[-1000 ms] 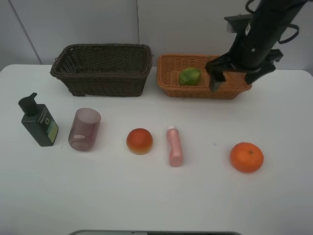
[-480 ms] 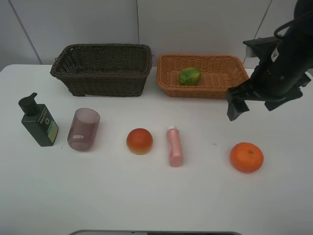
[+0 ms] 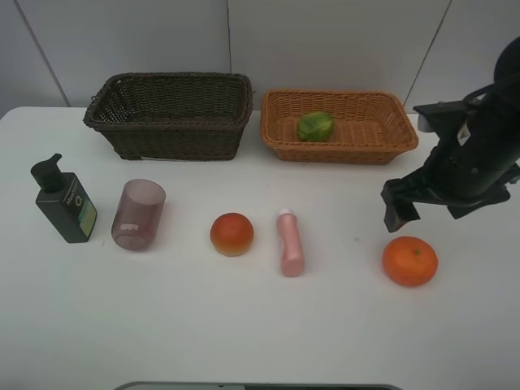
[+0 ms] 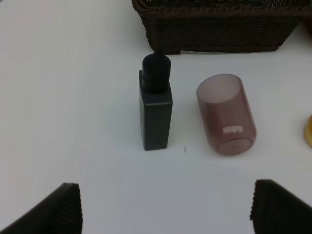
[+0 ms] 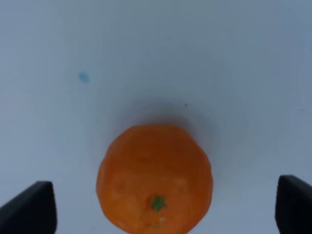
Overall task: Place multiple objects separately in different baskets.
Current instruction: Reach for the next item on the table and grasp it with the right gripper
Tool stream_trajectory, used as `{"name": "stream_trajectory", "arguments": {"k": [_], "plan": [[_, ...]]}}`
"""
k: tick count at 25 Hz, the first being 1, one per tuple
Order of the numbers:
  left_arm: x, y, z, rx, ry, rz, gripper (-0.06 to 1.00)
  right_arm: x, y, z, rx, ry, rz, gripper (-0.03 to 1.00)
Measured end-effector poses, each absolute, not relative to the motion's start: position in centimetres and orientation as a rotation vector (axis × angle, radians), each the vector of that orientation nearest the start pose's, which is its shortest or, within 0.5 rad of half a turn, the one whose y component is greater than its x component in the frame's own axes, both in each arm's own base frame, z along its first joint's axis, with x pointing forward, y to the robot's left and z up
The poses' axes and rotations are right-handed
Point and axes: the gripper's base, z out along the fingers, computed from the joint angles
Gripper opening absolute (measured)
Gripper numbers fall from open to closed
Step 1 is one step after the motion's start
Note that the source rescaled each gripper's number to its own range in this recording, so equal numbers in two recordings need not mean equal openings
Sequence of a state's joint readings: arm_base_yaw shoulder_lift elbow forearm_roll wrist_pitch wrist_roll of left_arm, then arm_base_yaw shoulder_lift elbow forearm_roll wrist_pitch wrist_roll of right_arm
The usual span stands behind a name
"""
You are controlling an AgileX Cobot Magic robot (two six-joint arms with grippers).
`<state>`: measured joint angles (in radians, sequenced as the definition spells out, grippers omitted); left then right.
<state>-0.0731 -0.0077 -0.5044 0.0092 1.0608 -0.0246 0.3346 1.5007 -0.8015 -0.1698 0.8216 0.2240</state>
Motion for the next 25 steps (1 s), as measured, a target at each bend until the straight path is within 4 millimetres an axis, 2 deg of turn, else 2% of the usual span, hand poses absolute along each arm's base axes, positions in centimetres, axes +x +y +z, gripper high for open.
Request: {"name": "stream_trajectory", "arguments": {"k": [5, 14, 25], "plan": [[-0.7, 0.1, 27.8, 0.049, 2.032, -0.051, 0.81, 23.5, 6.2, 17.9, -0.183, 2.946, -0.1, 1.0], [-0.7, 0.1, 27.8, 0.049, 2.032, -0.051, 0.81, 23.4, 6.6, 15.9, 0.045, 2.975, -0.024, 1.0], [-0.7, 0.1, 27.8, 0.049, 2.032, -0.051, 0.81, 24.0, 6.8, 12.6, 0.11, 3.058, -0.062, 1.0]]}}
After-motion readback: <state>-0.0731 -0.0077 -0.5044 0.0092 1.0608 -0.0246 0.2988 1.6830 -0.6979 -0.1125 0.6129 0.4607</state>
